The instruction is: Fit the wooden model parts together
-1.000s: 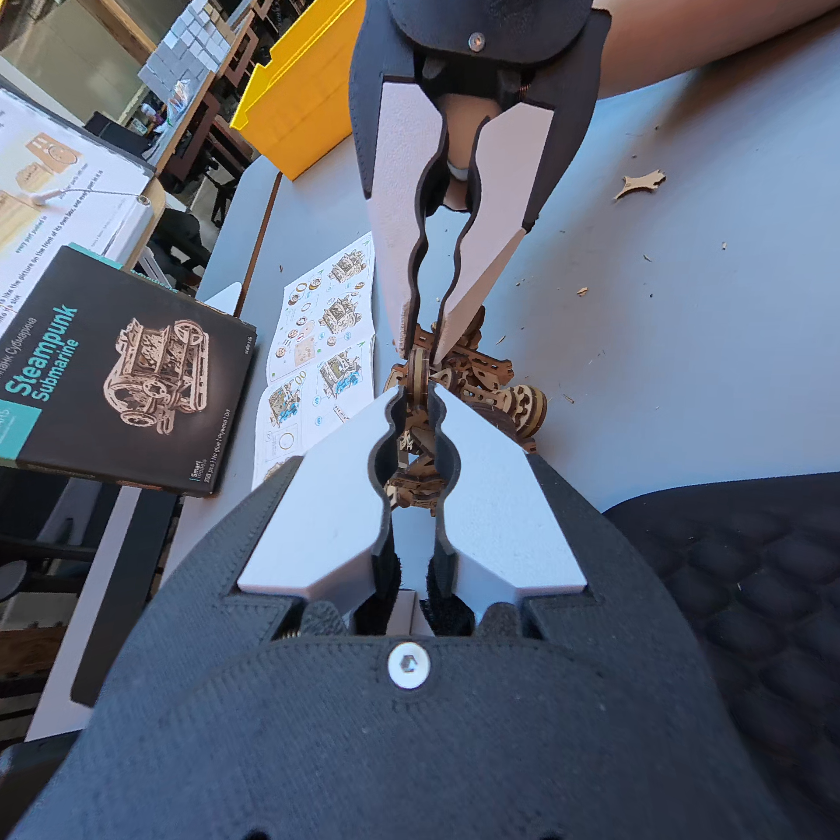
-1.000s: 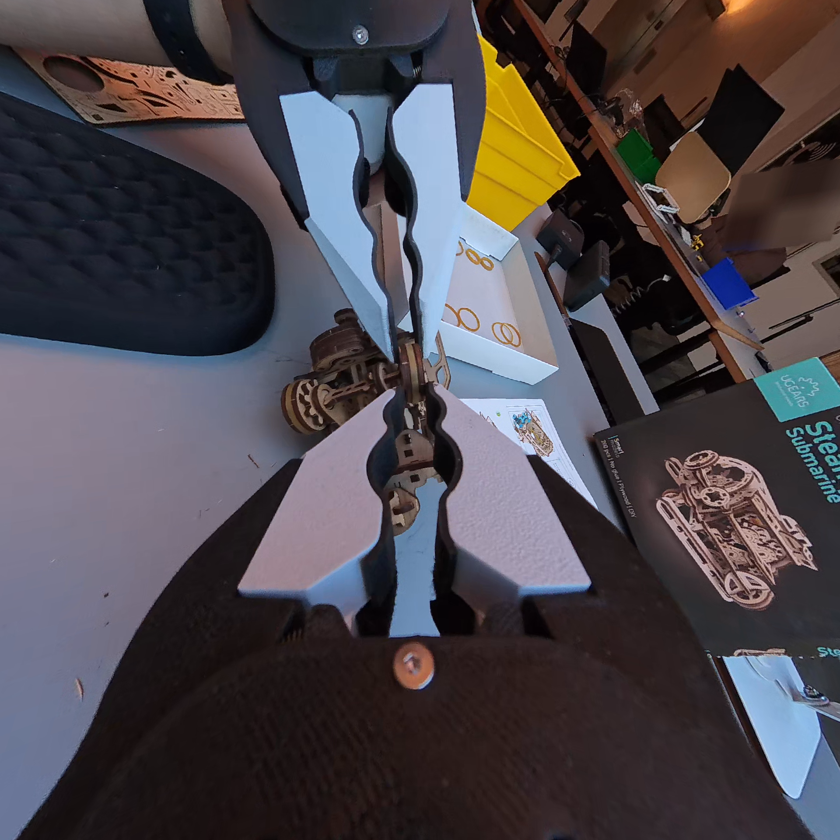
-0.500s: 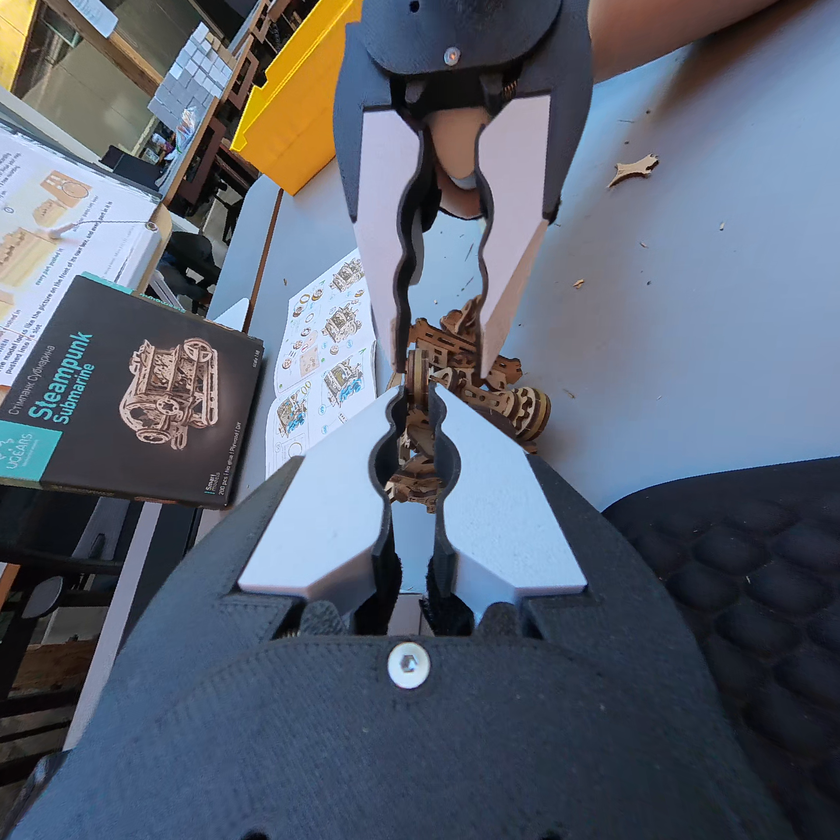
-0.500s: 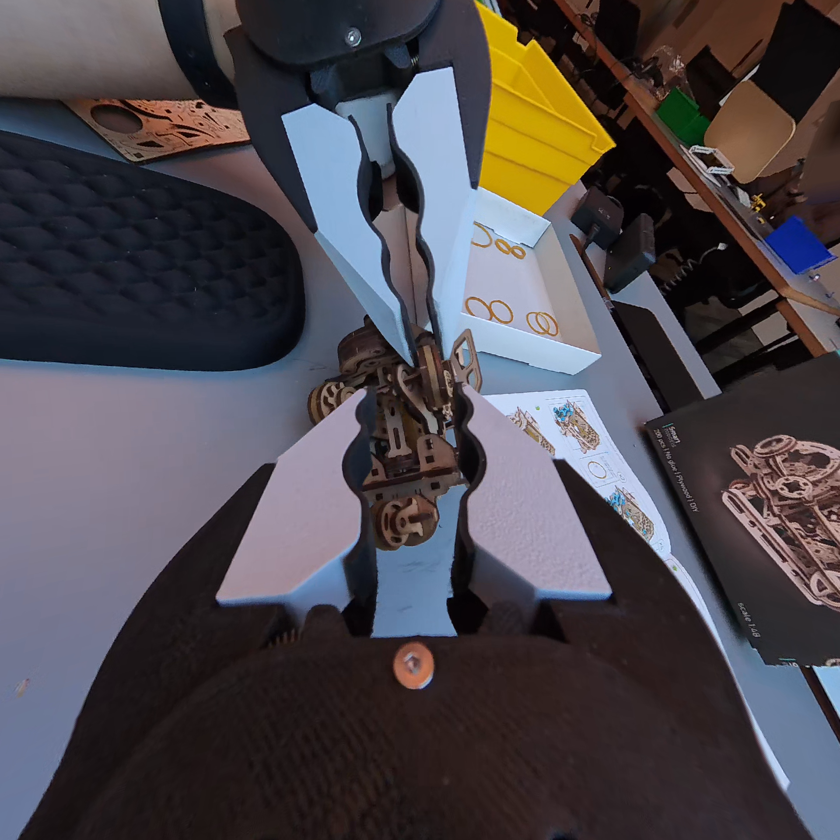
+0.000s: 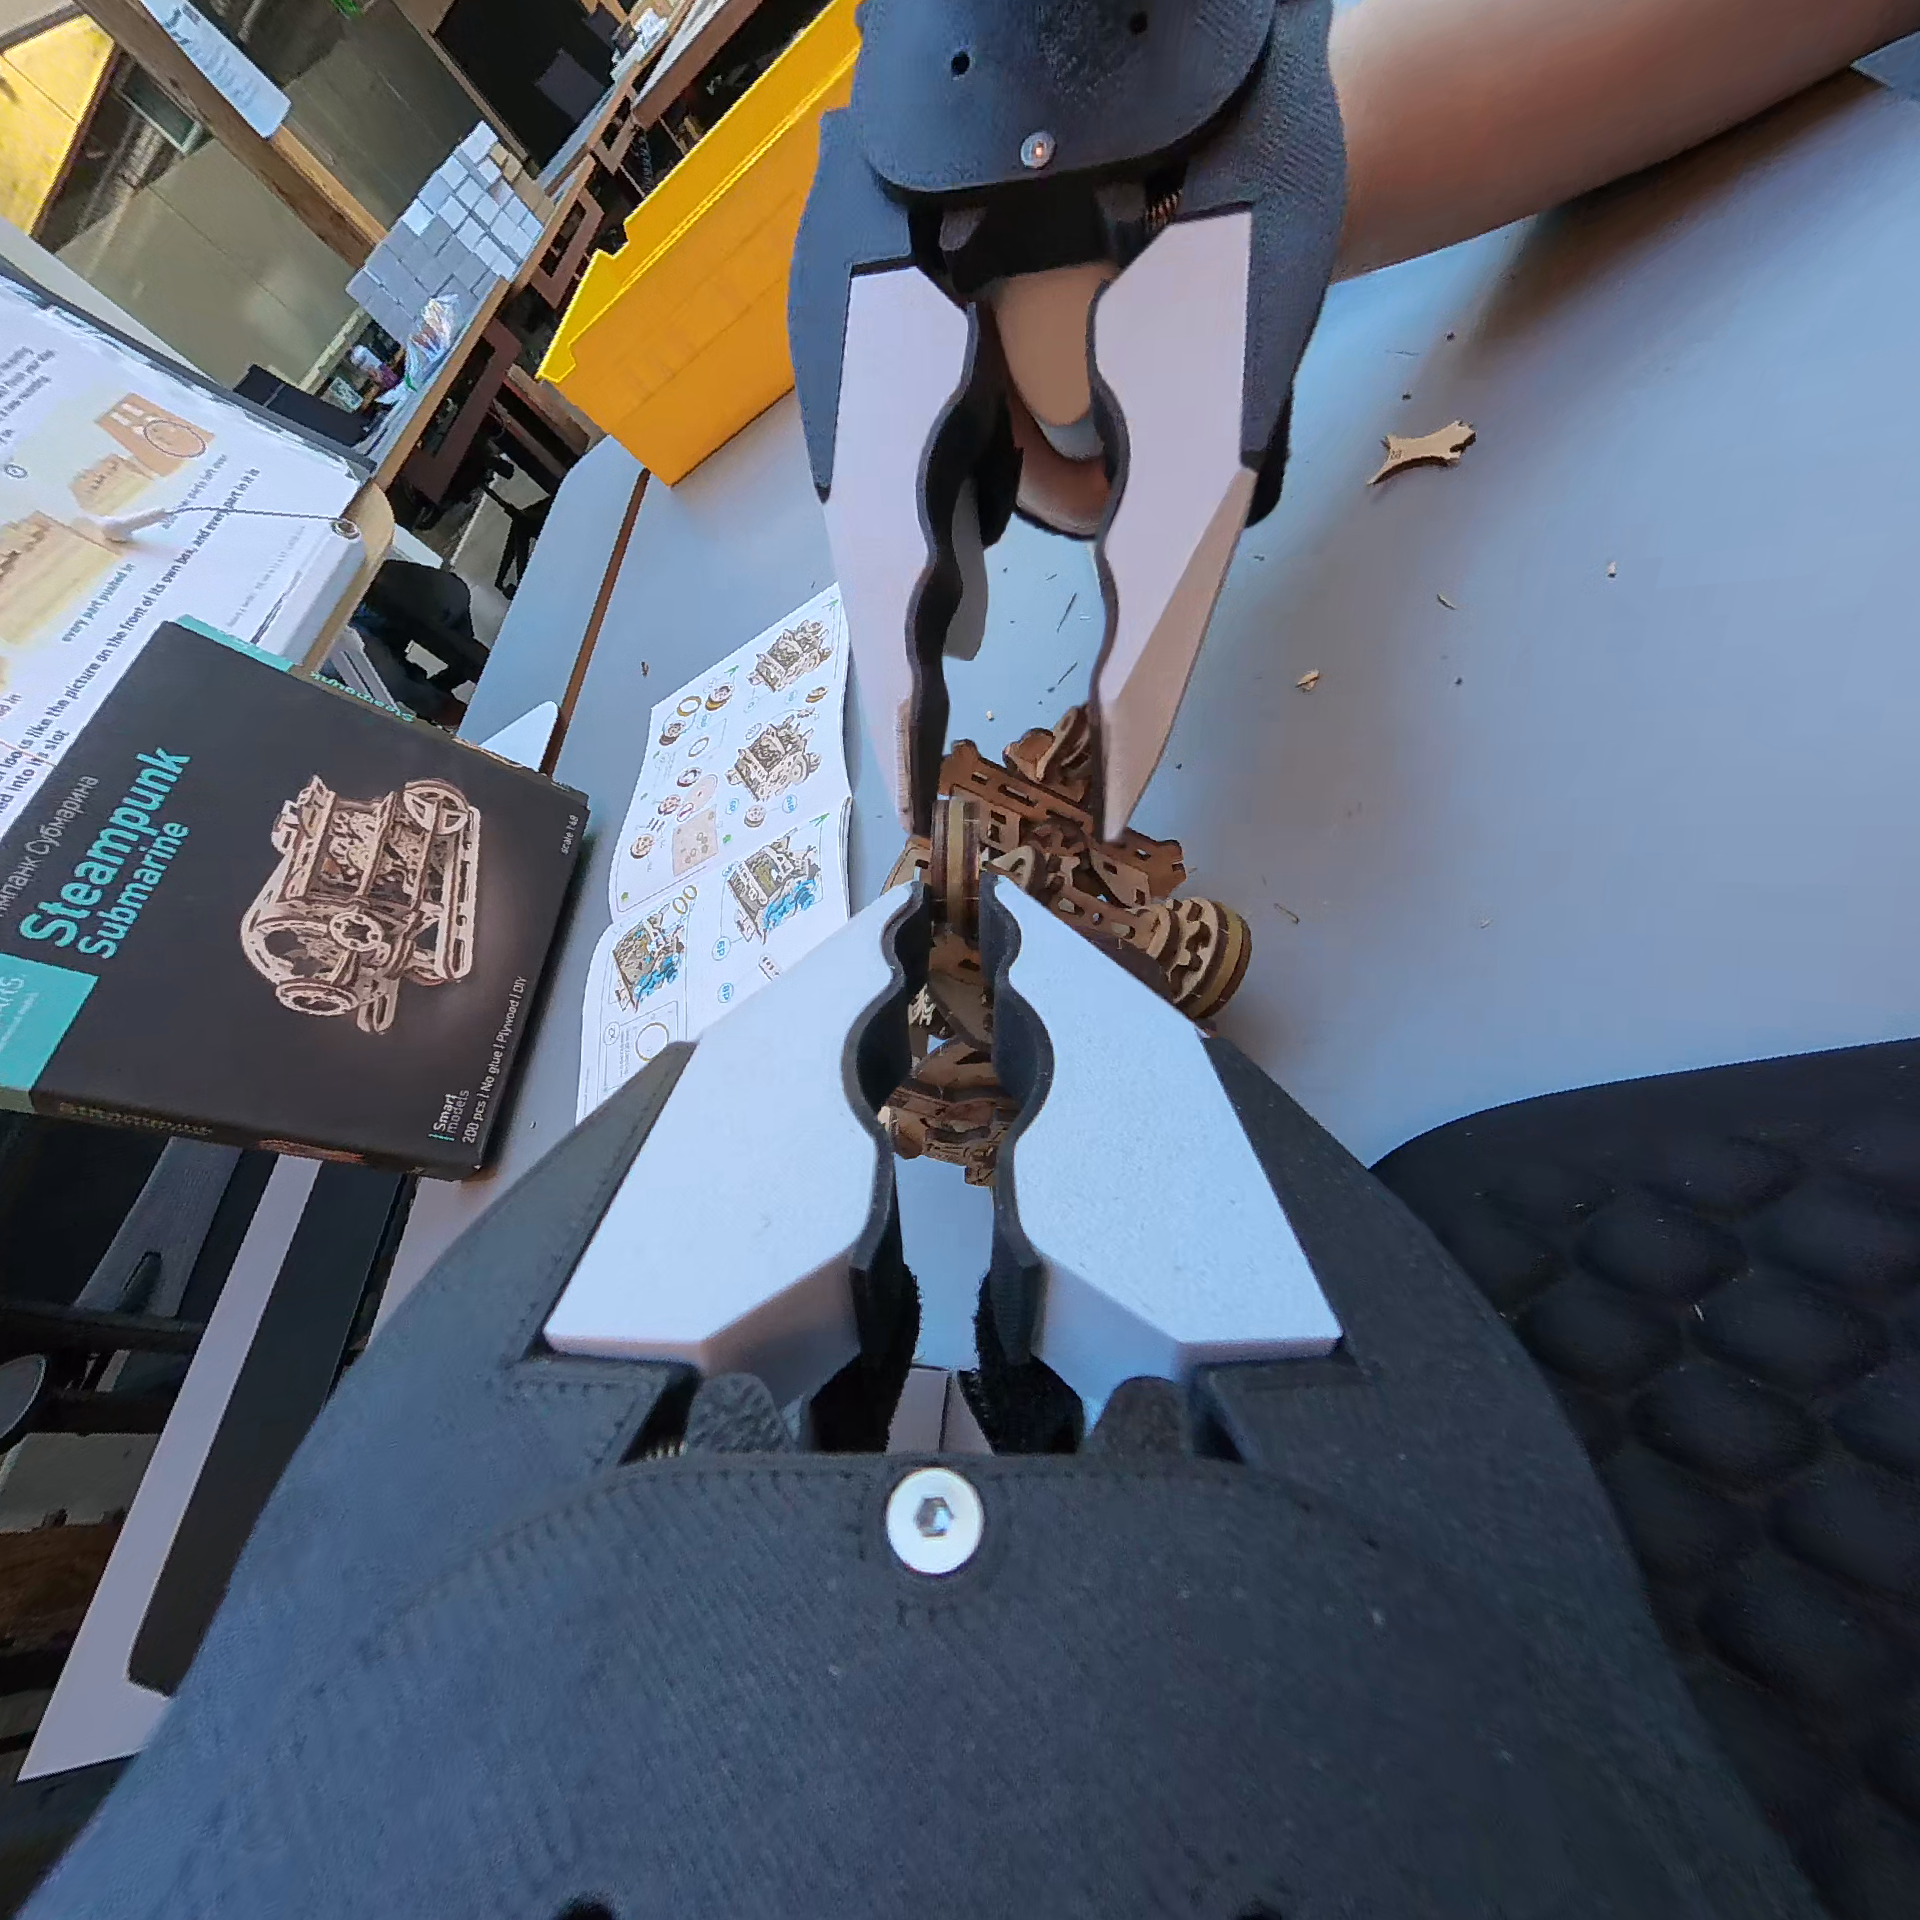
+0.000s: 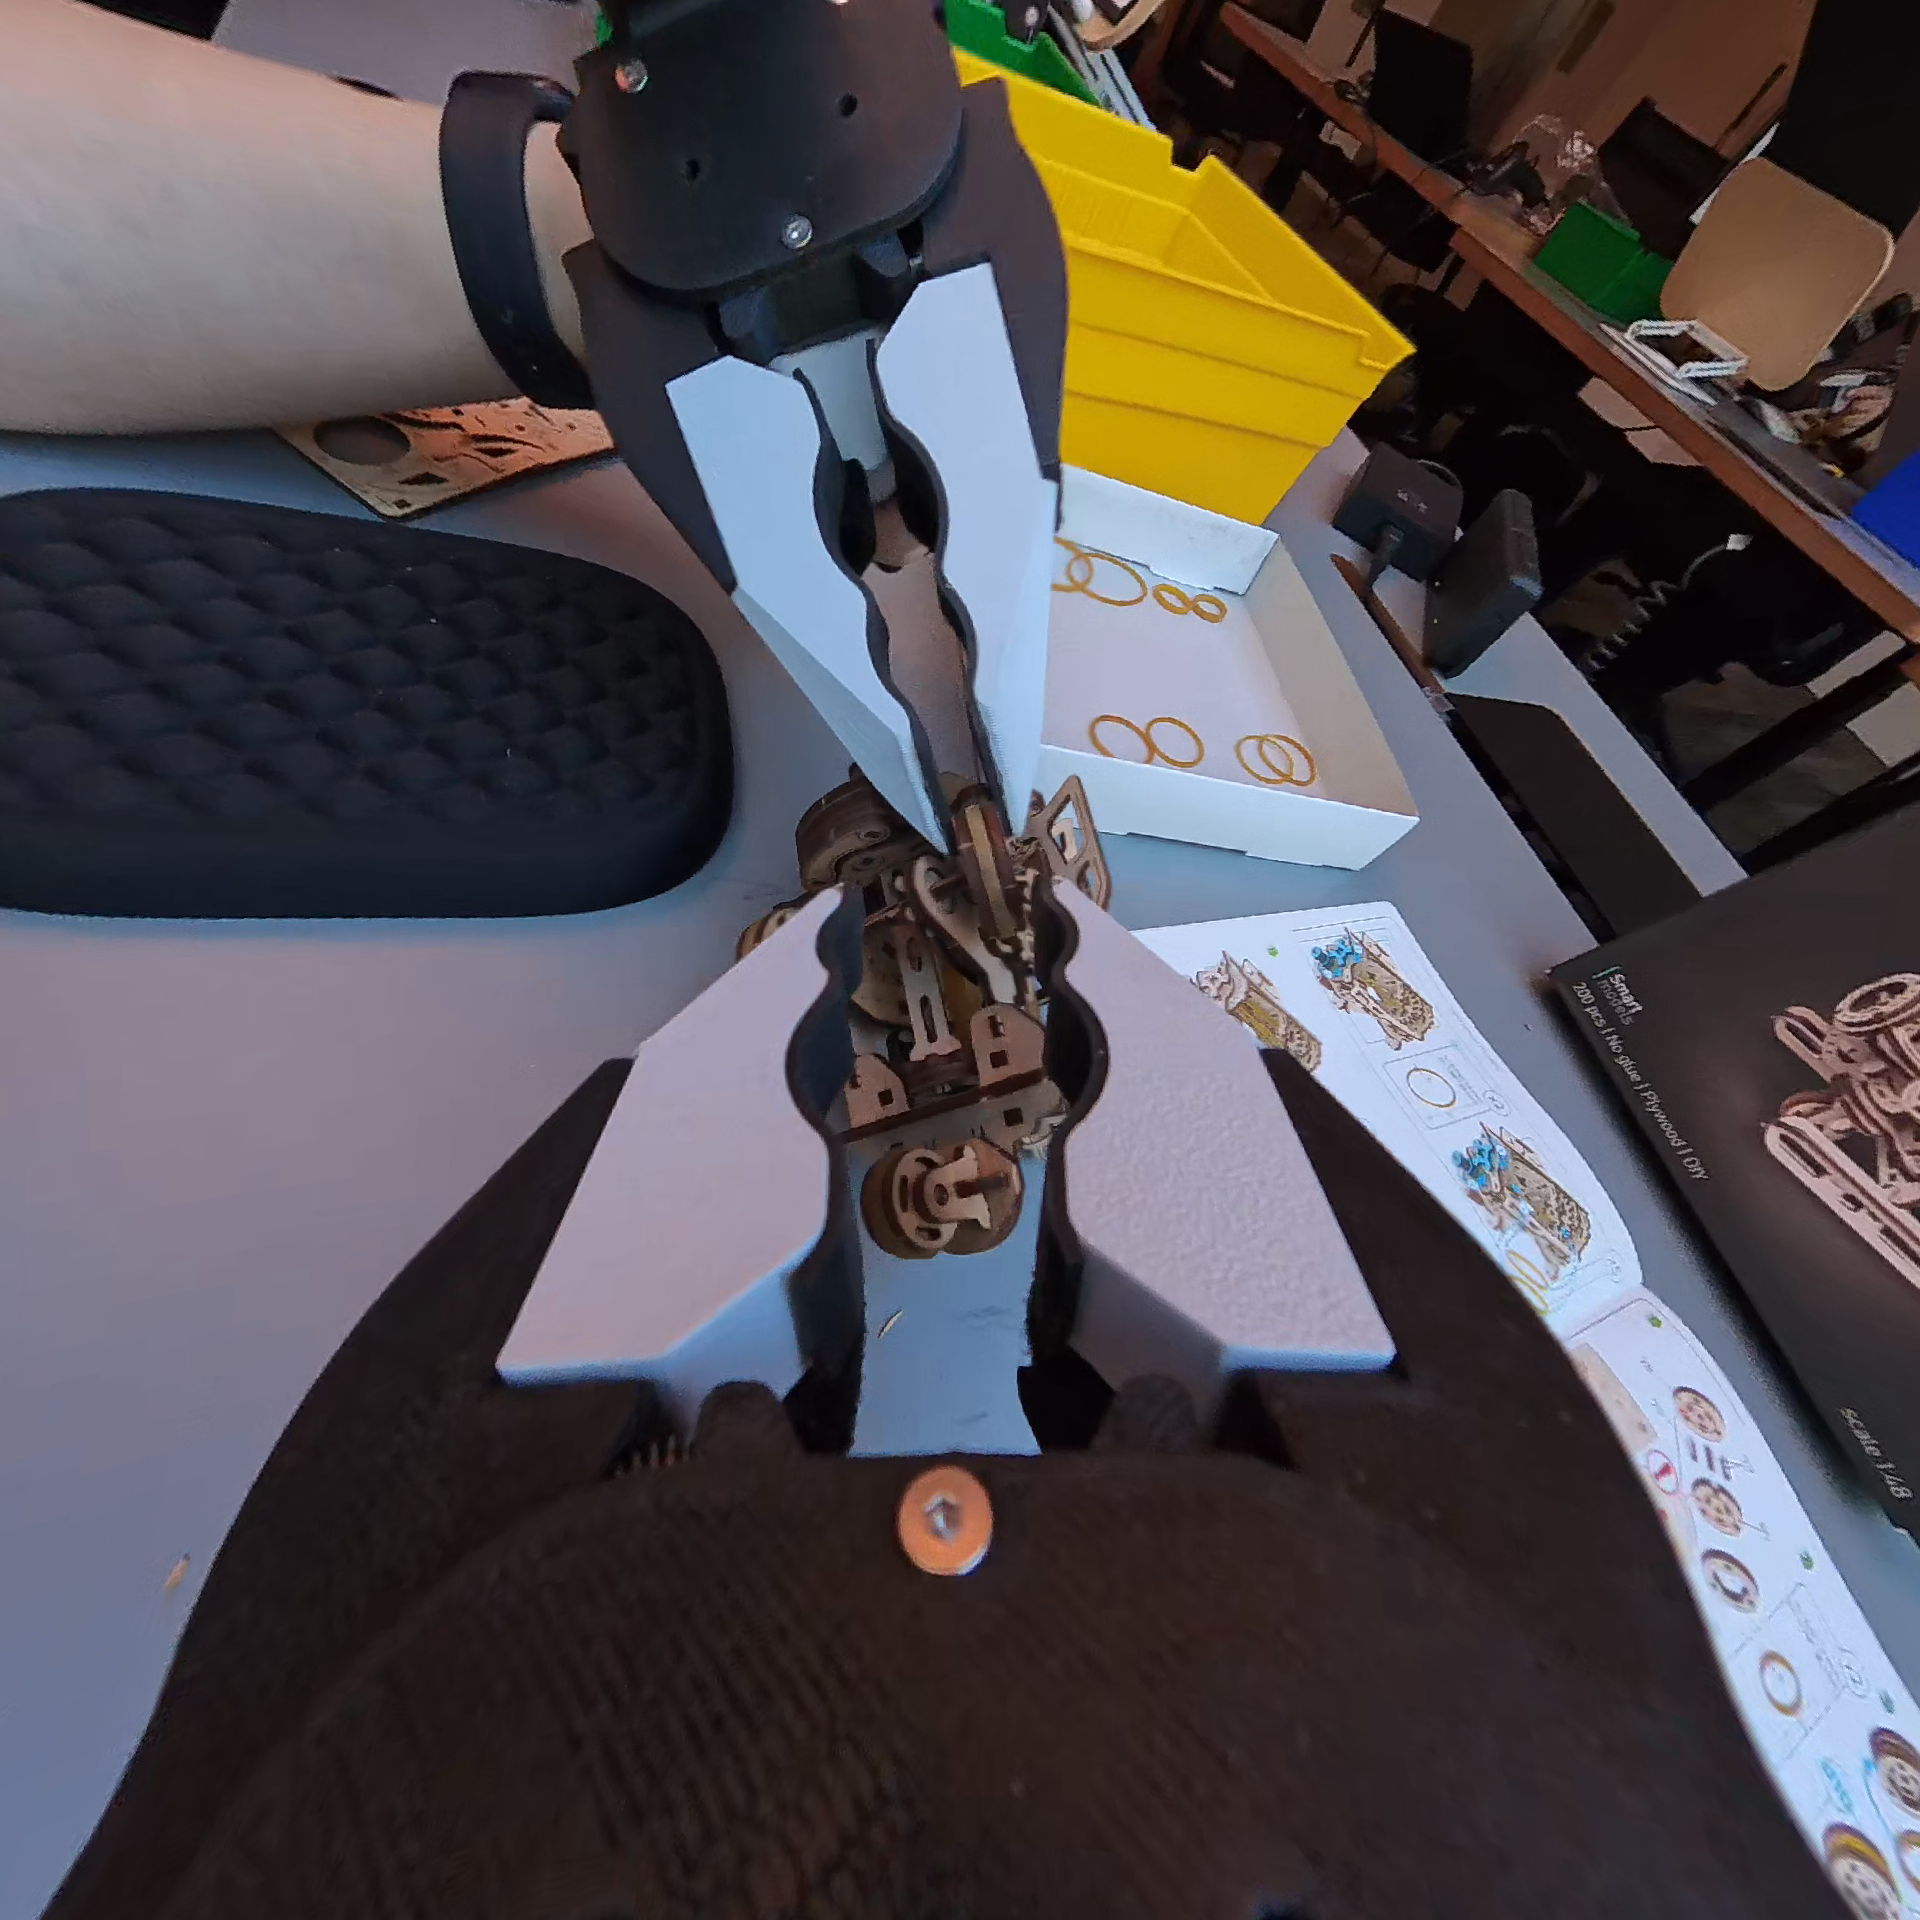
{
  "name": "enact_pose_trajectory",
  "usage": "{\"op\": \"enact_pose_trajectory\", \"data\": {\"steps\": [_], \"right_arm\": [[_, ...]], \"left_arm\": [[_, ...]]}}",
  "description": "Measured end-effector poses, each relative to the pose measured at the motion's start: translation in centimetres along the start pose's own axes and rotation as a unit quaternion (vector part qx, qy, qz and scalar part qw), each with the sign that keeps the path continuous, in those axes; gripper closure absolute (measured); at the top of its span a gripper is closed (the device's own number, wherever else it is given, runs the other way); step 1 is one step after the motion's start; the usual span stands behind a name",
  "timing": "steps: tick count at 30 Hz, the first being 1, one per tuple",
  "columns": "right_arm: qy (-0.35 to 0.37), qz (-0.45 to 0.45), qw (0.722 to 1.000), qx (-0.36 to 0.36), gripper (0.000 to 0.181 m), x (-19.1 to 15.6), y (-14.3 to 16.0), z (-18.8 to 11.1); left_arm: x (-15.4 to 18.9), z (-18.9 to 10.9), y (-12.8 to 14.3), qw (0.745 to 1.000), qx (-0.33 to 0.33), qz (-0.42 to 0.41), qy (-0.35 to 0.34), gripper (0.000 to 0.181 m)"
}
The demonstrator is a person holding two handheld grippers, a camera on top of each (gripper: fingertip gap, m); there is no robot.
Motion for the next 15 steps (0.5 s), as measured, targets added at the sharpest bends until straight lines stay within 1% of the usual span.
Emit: {"op": "enact_pose_trajectory", "data": {"steps": [4, 5, 11, 14, 15], "right_arm": [[0.009, 0.024, 0.999, 0.026, 0.159, 1.2, -0.3, -0.7], [0.014, 0.022, 0.999, 0.024, 0.163, 1.4, -0.2, -0.7], [0.011, -0.010, 1.000, 0.017, 0.168, 1.1, -0.2, -0.5], [0.007, -0.014, 1.000, 0.015, 0.165, 1.1, -0.3, -0.4], [0.000, -0.015, 1.000, 0.012, 0.161, 0.9, -0.3, -0.4]], "left_arm": [[0.0, 0.0, 0.0, 1.000, 0.003, 0.001, -0.002, 0.174], [0.0, 0.0, 0.0, 1.000, 0.004, 0.001, -0.002, 0.174], [-0.1, 0.0, 0.1, 1.000, 0.007, -0.006, -0.002, 0.174], [-0.1, 0.0, 0.1, 1.000, 0.012, -0.012, -0.002, 0.174], [-0.2, -0.1, 0.0, 1.000, 0.016, -0.013, -0.002, 0.174]]}}
Point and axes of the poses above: each gripper's, where its closed fingertips meet, z out along the fingers, y out of its underside, x = y × z across the jaws, the point moved 4 cm from there along -z, back along the fingers, and after that the axes turned 4 degrees about -y, right-handed, at the moved point
